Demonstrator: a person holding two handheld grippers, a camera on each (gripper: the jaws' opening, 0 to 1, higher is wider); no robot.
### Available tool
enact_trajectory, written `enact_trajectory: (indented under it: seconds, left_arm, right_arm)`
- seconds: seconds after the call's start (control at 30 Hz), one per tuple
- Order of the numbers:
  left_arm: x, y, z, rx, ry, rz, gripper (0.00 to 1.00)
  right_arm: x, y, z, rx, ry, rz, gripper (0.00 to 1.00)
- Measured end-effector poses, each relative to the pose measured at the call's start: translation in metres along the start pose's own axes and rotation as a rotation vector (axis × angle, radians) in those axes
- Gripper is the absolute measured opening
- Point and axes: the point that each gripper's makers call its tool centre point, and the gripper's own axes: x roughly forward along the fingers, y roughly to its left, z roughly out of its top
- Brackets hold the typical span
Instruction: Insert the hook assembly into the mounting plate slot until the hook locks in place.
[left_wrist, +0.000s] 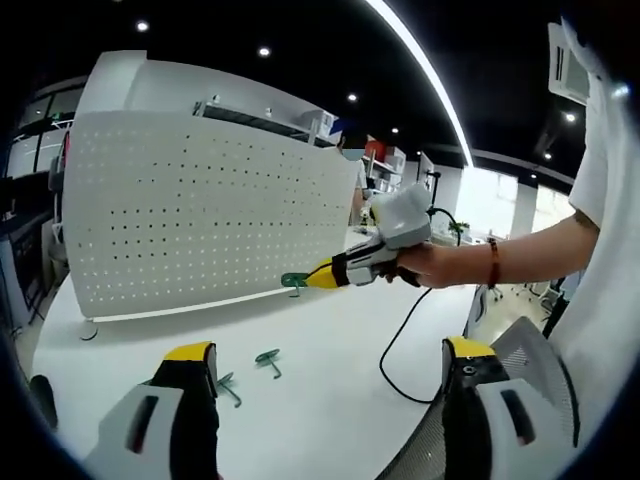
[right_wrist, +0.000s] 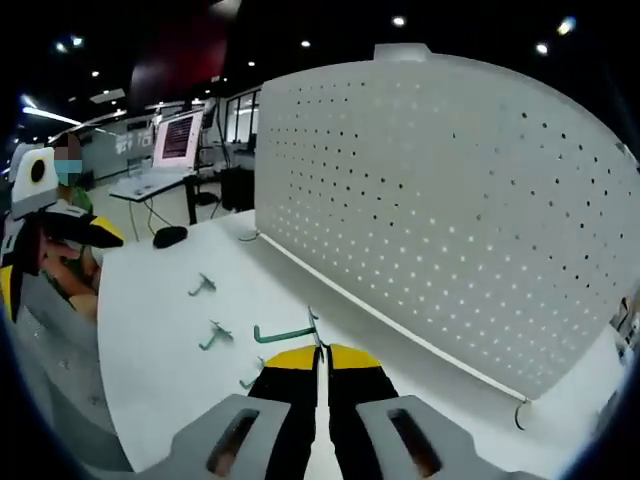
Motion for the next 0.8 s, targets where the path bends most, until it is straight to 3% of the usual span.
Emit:
enact_trajectory:
  seconds: [0.2, 0.5, 0.8]
  left_arm:
    - [0.002, -0.003, 0.0, -0.013, -0.004, -0.007, 0.95]
    - [0.004, -0.006, 0.004, -0.025, -0.017, -0.016, 0.94]
    - [0.005, -0.009, 0.009, -0.053, -0.038, -0.027, 0.93]
  right_arm:
    - [-0.004, 0.007, 0.007, -0.066, -0.009, 0.001, 0.01]
    - [-0.012, 0.017, 0.013, -0.081, -0.037, 0.001, 0.01]
    - [-0.029, 0.026, 0.034, -0.085, -0.106, -0.009, 0.01]
